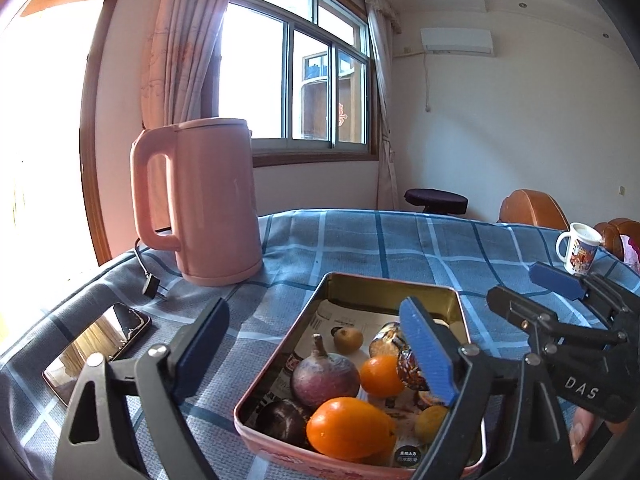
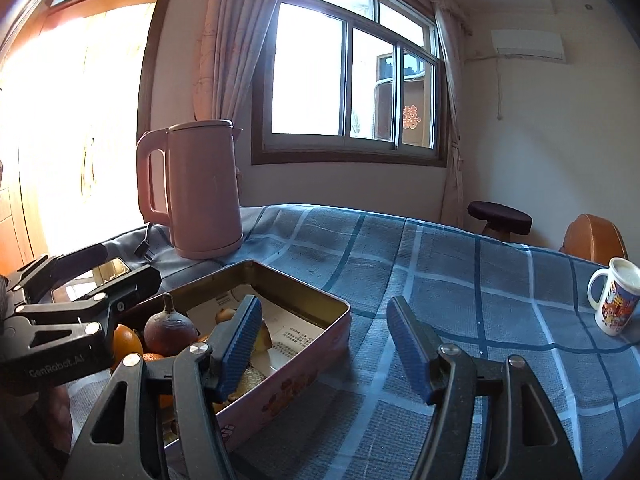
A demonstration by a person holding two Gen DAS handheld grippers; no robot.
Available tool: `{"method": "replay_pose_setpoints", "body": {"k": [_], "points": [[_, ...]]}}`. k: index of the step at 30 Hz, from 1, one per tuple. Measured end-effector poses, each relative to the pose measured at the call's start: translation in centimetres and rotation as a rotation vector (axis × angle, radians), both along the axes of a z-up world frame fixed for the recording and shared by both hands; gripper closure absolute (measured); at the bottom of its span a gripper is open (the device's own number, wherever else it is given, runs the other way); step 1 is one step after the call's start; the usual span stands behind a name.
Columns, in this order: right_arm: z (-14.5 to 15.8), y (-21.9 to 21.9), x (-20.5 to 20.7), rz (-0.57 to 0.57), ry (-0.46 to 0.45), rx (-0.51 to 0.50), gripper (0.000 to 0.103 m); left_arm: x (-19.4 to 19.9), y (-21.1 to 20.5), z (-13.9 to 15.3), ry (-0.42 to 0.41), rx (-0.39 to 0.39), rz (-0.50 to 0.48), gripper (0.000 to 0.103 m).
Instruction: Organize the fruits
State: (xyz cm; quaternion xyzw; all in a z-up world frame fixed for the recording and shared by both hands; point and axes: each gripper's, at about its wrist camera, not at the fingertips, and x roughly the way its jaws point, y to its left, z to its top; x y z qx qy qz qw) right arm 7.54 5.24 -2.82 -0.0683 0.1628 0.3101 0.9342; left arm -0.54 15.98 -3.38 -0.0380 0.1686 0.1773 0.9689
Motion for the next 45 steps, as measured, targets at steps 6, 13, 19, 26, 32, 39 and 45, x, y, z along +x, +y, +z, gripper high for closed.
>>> {"method": "replay_pose_setpoints", "body": {"k": [6,13,19,26,32,39,45], "points": [[0.02,-0.12,-0.07,-0.004,-0.009,0.012,0.028,-0.14,-0.03,0.01,-0.005,0.004,0.008,0.007],[-0.03,-0.24,-0.17,-0.004,-0.011,0.017,0.027,-0.14,0.04,0.03,-0.007,0.010,0.013,0.003],[-0.02,-0.25,-0.18,-0.005,-0.012,0.017,0.025,-0.11,0.08,0.02,-0.004,0.011,0.013,0.001],[-0.01,-0.32,-0.26,-0.009,-0.019,0.021,0.018,-0.05,0.13,-0.03,-0.002,0.012,0.015,0.000],[-0.03,-0.42,-0.34,-0.010,-0.022,0.023,0.017,0.05,0.16,-0.20,0.010,0.015,0.032,0.000],[-0.03,-0.49,-0.39,-0.010,-0.024,0.024,0.017,0.14,-0.06,-0.18,0.015,0.026,0.042,0.000],[-0.03,-0.53,-0.37,-0.010,-0.023,0.024,0.017,0.22,-0.01,-0.18,0.024,0.033,0.065,0.000]]}}
